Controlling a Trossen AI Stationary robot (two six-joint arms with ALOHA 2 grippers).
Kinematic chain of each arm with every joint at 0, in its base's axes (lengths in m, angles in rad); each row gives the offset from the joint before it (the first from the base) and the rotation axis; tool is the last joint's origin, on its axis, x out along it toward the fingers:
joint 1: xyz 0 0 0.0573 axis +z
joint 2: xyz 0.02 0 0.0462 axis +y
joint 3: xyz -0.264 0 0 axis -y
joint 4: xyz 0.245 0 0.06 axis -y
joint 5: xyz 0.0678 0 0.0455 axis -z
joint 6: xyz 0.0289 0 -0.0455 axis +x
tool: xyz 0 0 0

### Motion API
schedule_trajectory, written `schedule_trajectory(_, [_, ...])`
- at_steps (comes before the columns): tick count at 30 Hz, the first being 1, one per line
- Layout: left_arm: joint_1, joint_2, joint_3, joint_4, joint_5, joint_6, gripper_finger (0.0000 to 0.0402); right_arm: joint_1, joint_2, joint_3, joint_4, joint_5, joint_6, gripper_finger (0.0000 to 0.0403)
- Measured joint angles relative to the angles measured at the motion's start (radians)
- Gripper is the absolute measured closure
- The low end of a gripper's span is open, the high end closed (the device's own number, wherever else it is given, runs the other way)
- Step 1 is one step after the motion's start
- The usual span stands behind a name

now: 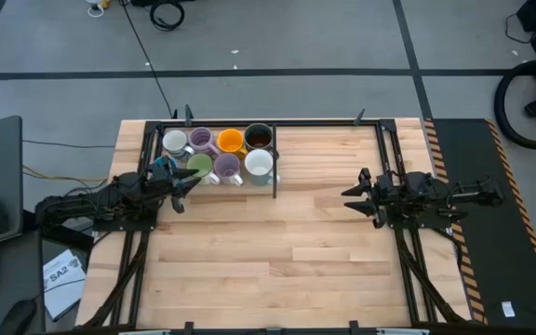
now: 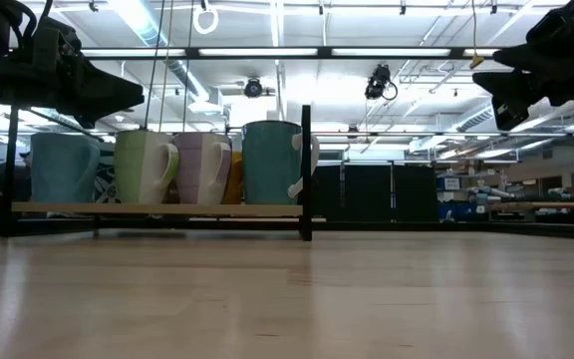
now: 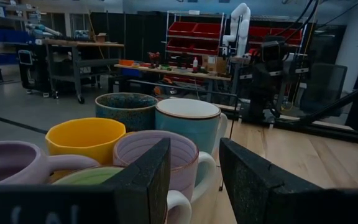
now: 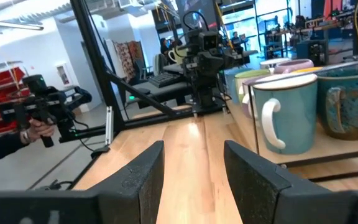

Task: Place coffee mugs
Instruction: Return to Home Position

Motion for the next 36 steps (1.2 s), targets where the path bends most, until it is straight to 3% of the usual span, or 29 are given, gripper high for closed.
schedule_trajectory(12, [0.0, 0.0, 0.0, -0.001, 0.0, 0.0, 0.0258, -0.015, 0.001, 0.0, -0.045, 0.053, -0.044, 0.0231])
schedule_trajectory(36, [0.0, 0.0, -0.002, 0.028, -0.001, 0.0, 0.0258, -0.015, 0.001, 0.0, -0.045, 0.049, -0.011, 0.0231])
